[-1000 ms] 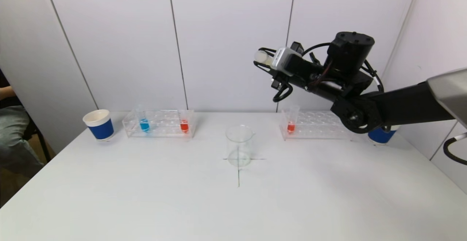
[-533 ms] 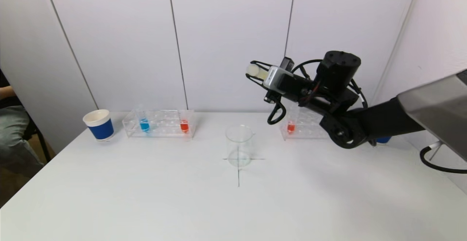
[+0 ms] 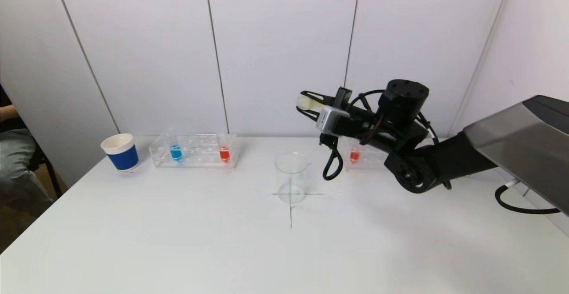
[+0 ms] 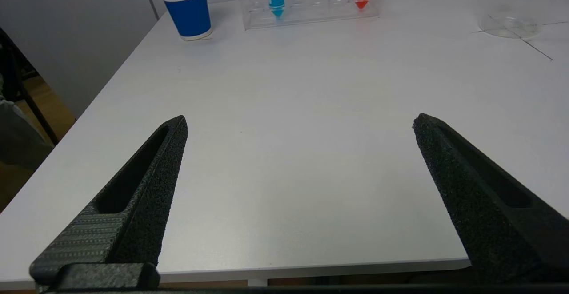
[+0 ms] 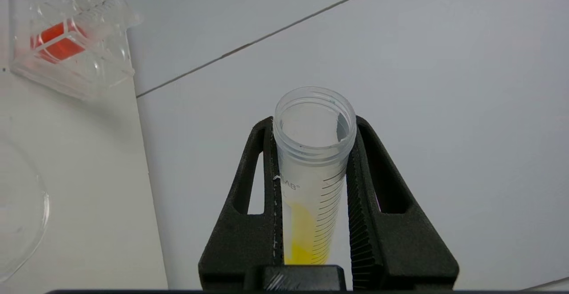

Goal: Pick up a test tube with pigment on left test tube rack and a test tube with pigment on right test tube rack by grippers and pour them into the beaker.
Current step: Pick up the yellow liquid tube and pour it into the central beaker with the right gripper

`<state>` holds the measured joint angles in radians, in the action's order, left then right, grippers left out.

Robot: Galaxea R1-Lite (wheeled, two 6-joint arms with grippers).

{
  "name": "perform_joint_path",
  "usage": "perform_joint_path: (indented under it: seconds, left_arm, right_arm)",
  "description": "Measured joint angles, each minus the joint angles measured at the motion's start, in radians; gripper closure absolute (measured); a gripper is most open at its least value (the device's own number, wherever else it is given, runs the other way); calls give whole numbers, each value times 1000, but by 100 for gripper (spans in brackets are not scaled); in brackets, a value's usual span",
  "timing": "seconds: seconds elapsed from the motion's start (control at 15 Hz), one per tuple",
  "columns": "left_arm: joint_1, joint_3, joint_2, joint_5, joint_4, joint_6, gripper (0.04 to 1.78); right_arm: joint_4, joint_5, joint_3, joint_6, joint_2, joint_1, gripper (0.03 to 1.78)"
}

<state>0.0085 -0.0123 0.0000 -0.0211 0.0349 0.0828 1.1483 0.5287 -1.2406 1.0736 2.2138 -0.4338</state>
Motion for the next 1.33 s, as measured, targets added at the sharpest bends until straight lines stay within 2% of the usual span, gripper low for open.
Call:
perform_joint_path:
  seconds: [0.27,0.53,1.13,1.33]
  left_arm:
    - [0,0,0,0,0,-1,5]
    - [0,0,0,0,0,-1,5]
    - [0,0,0,0,0,-1,5]
    - [0,0,0,0,0,0,5]
  right_arm:
    - [-52,16,13,67,-5,0,134]
    - [-173,35,6,147,-30,4,134]
    - [-189,95,6,245,-32,10,134]
    - [-188,100,7,261,-26,6,134]
